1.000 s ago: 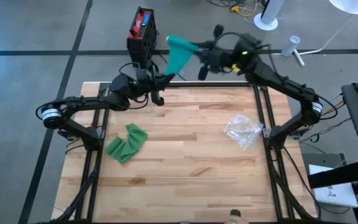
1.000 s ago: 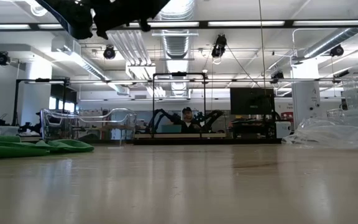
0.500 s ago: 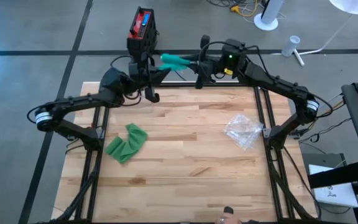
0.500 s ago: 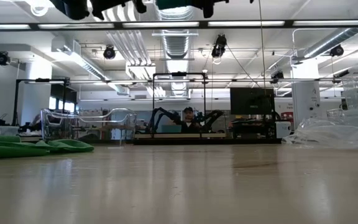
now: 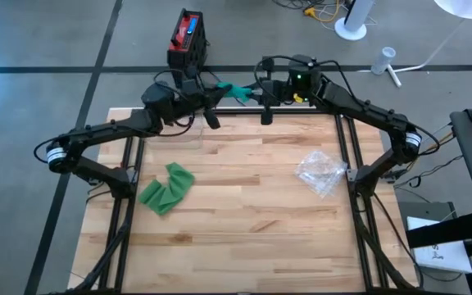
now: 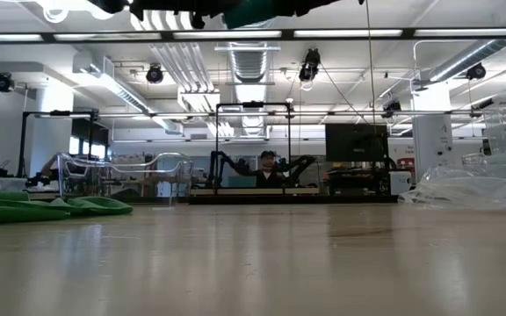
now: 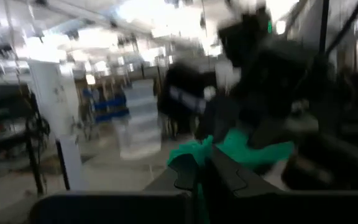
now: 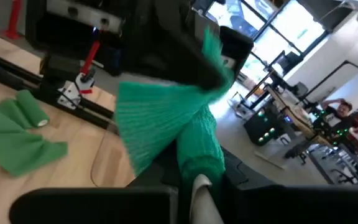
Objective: Roll bandage
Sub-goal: Roll the blue bandage
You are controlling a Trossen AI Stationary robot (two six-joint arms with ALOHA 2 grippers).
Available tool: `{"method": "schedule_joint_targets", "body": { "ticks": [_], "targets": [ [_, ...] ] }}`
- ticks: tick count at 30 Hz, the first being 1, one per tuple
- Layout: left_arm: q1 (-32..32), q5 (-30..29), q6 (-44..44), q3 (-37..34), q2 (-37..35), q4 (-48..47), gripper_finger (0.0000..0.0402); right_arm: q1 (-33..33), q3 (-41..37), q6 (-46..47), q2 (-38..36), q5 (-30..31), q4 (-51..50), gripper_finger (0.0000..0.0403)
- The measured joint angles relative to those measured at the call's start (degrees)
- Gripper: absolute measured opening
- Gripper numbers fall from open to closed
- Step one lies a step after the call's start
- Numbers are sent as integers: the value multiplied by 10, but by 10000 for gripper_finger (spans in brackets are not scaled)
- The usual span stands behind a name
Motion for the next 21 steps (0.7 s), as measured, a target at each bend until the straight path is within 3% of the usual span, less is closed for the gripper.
{"method": "schedule_joint_targets", "body": {
  "ticks": [5, 15, 21],
  "targets": [
    [-1, 3, 32, 32, 0, -90, 54, 4, 0, -7, -1, -7, -22, 27],
    [-2, 62, 143, 73, -4, -235, 203, 9, -1, 6, -8, -14, -30, 27],
    [-2, 62, 165, 97, -1, -297, 245, 9, -1, 6, -10, -18, -33, 27]
  ]
}}
